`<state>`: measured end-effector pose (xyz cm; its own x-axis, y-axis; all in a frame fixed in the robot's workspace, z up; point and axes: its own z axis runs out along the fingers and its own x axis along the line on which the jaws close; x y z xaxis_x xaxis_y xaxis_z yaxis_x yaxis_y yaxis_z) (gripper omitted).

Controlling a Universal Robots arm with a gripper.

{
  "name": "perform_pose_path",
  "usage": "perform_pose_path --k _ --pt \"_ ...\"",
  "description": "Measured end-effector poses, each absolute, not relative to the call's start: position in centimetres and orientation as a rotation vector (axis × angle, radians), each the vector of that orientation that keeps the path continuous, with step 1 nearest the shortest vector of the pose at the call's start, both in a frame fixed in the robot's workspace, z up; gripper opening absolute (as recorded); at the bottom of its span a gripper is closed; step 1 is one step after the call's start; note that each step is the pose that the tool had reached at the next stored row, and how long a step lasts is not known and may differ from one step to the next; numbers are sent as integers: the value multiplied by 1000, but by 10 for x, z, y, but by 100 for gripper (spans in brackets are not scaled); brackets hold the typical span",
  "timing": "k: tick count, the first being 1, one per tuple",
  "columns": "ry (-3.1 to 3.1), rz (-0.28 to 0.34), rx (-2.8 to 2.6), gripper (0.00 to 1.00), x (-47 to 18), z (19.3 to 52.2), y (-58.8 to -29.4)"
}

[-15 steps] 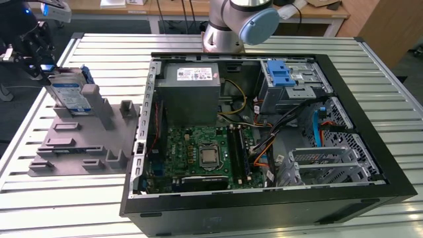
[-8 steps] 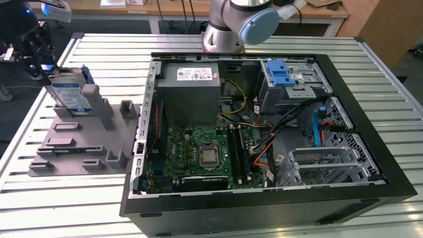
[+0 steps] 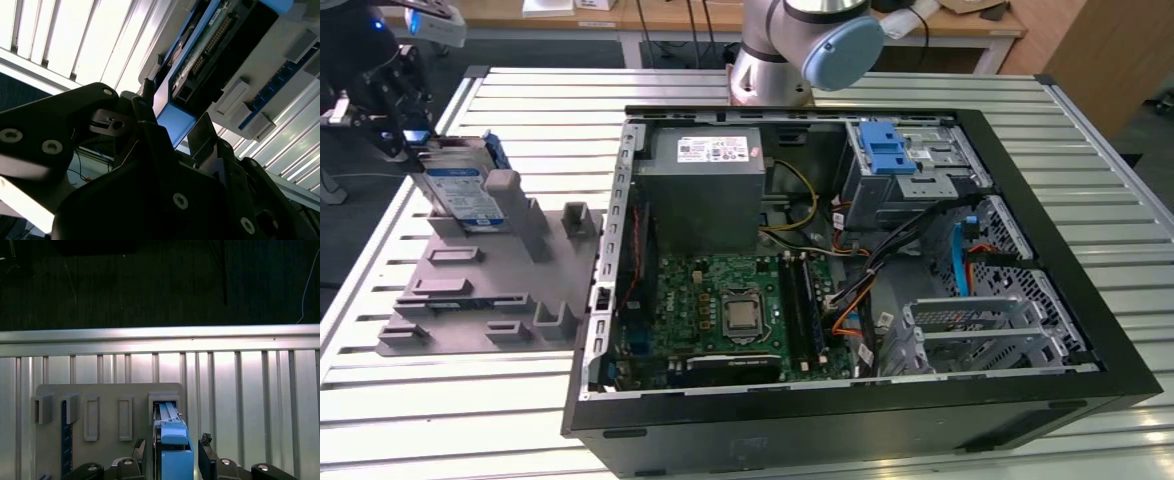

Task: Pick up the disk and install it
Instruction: 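Pick up the disk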

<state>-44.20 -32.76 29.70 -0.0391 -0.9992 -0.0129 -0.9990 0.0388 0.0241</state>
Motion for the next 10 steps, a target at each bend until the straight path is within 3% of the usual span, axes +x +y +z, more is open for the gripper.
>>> perform_pose_path --k 3,4,9,10 --pt "-2259 -41 2172 51 -442 297 -328" --pt "-2259 -41 2172 45 -442 297 -328" --pt "-2259 -40 2173 45 -442 296 -328" --pt "-2262 -35 2176 52 -444 295 -328"
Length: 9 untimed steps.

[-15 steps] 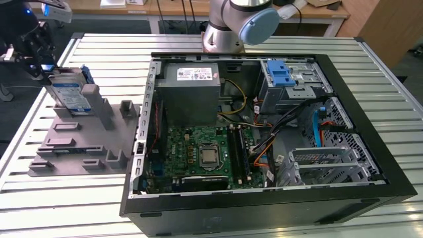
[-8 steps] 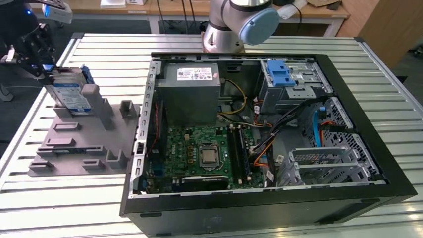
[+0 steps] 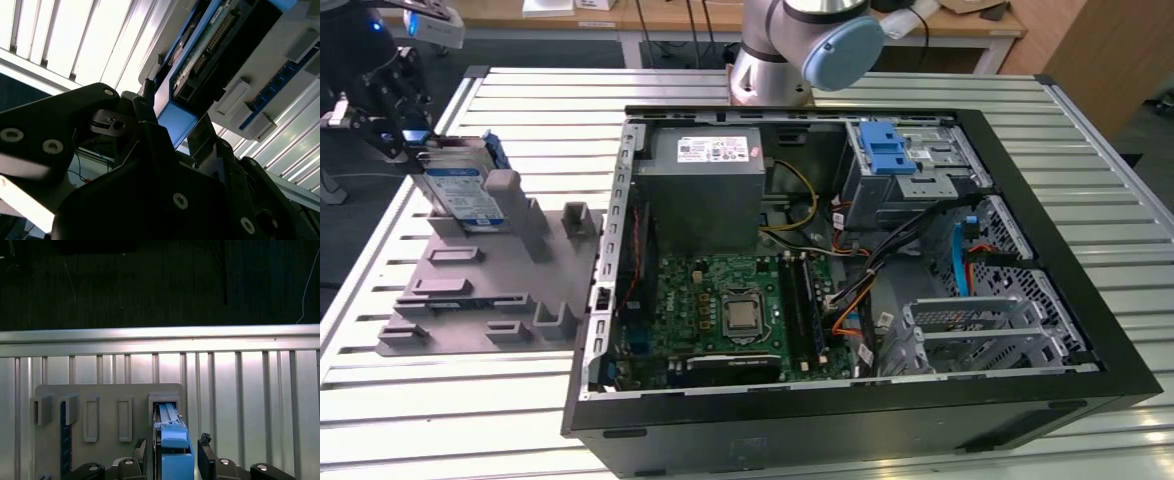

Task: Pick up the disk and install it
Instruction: 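Pick up the disk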

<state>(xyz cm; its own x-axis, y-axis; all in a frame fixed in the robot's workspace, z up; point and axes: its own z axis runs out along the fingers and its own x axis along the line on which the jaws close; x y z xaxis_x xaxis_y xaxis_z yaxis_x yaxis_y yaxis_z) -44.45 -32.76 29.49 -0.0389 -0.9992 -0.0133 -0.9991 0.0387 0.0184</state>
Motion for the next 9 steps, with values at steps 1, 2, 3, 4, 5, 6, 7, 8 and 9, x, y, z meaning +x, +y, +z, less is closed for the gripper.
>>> perform_pose_path --k 1,2,3,4,5,6,7,8,9 --pt "-2262 -35 2176 52 -445 294 -328" --pt "-2262 -35 2176 52 -445 293 -328" --pt "-2262 -35 2176 52 -445 293 -328" --pt "-2262 -35 2176 52 -445 292 -328" --pt "-2262 -35 2176 52 -445 291 -328" --pt "-2262 -35 2176 52 -446 290 -328" --pt "-2262 -35 2176 52 -446 290 -328" --pt "-2262 -35 2176 52 -446 290 -328" --pt "-2262 -35 2176 52 -448 290 -328"
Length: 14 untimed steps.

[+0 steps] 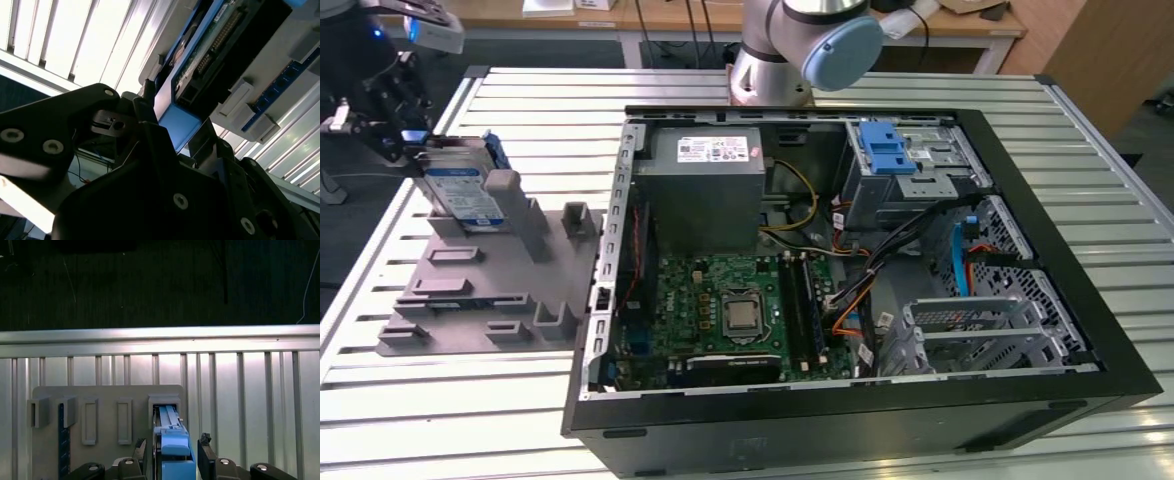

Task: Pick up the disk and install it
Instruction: 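Pick up the disk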

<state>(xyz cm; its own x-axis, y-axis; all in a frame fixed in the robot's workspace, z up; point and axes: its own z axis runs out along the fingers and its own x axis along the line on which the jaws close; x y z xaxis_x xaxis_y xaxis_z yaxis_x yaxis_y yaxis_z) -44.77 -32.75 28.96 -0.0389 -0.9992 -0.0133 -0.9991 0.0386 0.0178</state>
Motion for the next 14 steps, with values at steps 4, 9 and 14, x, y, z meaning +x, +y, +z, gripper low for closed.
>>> perform_pose_path --k 4,9,14 --pt "-2262 -34 2176 52 -448 290 -328" --pt "-2239 -34 2200 52 -448 289 -328" --pt "-2225 -34 2214 52 -448 289 -328"
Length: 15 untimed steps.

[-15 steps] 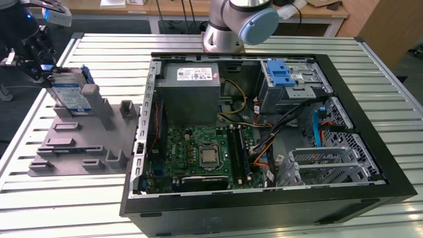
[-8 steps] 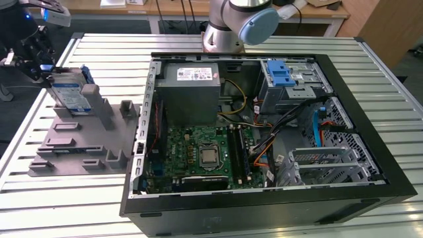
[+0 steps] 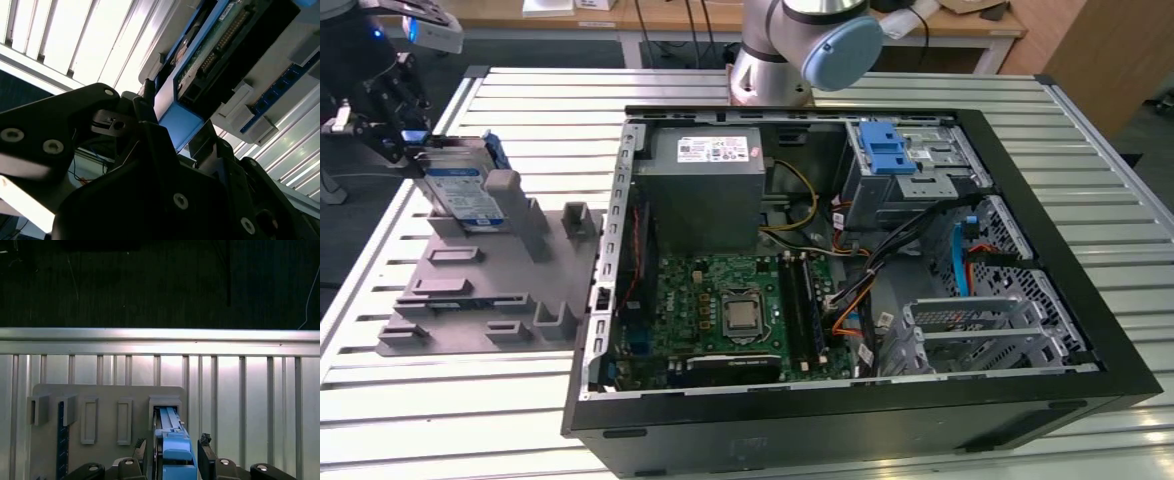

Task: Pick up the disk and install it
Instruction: 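Pick up the disk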

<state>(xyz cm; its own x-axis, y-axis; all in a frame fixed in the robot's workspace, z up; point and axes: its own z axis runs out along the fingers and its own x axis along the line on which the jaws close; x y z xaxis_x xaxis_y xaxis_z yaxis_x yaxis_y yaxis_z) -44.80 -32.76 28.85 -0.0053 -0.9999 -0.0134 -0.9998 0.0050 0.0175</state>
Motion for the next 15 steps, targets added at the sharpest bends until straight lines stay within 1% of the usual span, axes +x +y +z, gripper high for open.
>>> perform_pose_path --k 7,9,10,15 --pt "-2225 -34 2213 52 -447 288 -328" --pt "-2225 -34 2213 51 -447 288 -328" --pt "-2225 -34 2213 44 -447 288 -328" --pt "-2225 -34 2213 44 -447 288 -328"
